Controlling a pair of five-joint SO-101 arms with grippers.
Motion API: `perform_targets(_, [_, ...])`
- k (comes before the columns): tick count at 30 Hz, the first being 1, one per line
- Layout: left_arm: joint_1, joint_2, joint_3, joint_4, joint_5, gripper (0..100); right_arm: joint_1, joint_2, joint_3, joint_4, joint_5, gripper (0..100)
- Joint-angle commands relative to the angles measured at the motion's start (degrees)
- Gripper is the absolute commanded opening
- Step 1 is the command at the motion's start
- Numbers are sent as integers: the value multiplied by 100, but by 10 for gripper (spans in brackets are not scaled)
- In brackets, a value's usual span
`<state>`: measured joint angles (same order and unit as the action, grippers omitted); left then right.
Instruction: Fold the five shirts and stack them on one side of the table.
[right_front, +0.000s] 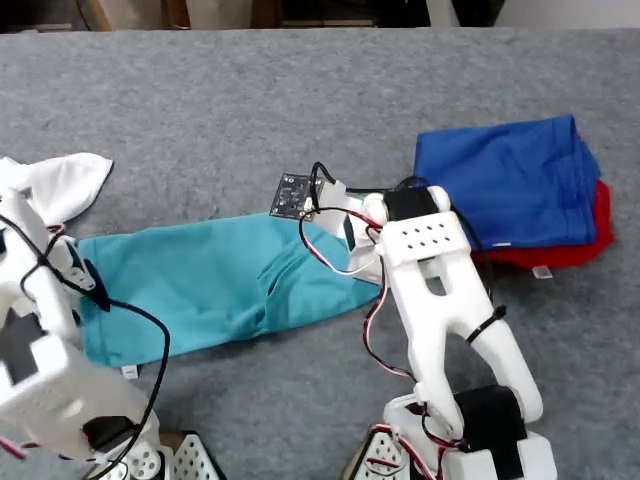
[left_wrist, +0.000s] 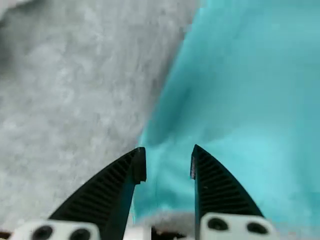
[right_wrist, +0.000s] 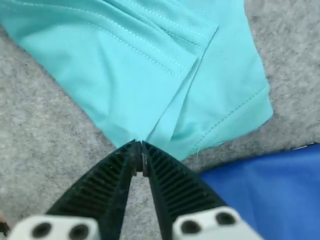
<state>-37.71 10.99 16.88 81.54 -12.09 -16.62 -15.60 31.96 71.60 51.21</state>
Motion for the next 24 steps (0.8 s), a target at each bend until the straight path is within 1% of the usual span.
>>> perform_targets(1, [-26, 57, -237, -466, -18, 161, 57, -242, 4, -79, 53, 2])
perform_targets(5, [-53, 127, -167, -774, -510, 161, 57, -242, 4, -70, 53, 2])
perform_targets(9, [-44, 295, 193, -1380, -853, 157, 57, -259, -13, -70, 35, 2])
perform_targets(13, [-26, 365, 158, -1380, -1046, 156, 57, -259, -22, -79, 26, 2])
perform_targets(16, [-18, 365, 185, -1371, -1055, 150, 57, -259, -40, -88, 26, 2])
perform_targets(21, [290, 374, 360, -1407, -1055, 20, 57, -268, -40, -88, 26, 2])
perform_targets(24, [501, 374, 360, -1424, -1046, 19, 92, -268, -154, -88, 18, 2])
